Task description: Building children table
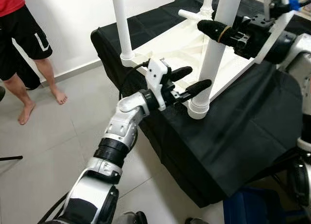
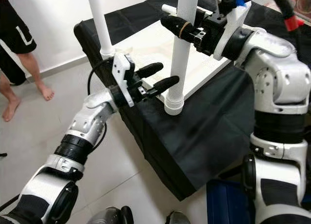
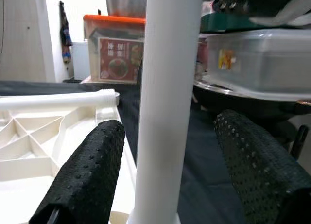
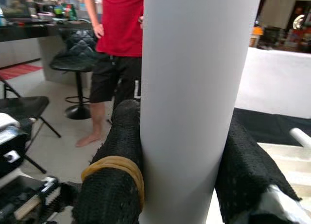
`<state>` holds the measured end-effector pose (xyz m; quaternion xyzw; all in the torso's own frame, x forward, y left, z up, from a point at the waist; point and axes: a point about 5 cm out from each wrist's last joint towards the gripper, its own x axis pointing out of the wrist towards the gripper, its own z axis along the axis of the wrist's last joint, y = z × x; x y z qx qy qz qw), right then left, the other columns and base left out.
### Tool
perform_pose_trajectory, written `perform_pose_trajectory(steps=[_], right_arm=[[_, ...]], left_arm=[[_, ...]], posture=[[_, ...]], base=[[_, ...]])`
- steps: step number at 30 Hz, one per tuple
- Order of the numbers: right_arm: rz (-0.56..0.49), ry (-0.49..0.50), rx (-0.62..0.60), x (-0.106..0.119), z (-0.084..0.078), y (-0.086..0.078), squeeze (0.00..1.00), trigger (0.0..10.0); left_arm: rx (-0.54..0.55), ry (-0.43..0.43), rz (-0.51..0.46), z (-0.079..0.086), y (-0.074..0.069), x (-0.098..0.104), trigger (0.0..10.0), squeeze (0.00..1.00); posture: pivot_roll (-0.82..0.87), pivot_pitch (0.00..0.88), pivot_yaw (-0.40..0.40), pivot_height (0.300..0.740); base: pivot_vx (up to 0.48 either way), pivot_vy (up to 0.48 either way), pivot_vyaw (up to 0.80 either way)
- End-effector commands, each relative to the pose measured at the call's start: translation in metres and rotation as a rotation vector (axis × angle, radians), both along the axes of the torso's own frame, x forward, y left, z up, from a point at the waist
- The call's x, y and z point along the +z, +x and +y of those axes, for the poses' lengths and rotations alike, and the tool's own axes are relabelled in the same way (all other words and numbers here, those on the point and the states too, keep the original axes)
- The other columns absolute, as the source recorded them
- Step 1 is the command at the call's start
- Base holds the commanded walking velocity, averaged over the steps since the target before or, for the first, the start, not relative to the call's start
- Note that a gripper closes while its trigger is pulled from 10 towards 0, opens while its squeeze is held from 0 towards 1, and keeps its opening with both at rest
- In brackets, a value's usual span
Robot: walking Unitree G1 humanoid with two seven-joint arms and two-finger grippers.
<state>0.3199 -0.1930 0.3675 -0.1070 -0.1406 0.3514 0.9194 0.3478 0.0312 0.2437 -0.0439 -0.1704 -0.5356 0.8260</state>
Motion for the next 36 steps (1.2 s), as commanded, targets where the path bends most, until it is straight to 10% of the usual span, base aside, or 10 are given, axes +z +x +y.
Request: perform_pose_trajectory(steps=[1,19,35,36], right_arm=[[0.03,-0.061,-0.092,-0.011,-0.004,0.004,0.0,0.0],[0.163,-0.16,-0.658,-0.065,0.021,-0.001,0.0,0.0],[0.202,-0.061,-0.784,-0.071,0.034,-0.007,0.0,0.0],[0.201,-0.062,-0.789,-0.071,0.034,-0.007,0.0,10.0]], left_arm=[[-0.013,0.012,0.015,0.002,-0.002,-0.005,10.0,0.0],[0.068,0.032,0.04,0.03,-0.012,-0.015,10.0,0.0],[0.052,0.036,0.057,0.022,-0.02,-0.019,10.0,0.0],[0.05,0.037,0.058,0.021,-0.021,-0.019,10.0,0.0]], posture=[[-0.11,0.189,0.036,0.74],[-0.12,0.186,0.033,0.74],[-0.12,0.182,0.027,0.74],[-0.12,0.179,0.024,0.74]], base=[[0.0,0.0,0.0],[0.0,0.0,0.0],[0.0,0.0,0.0],[0.0,0.0,0.0]])
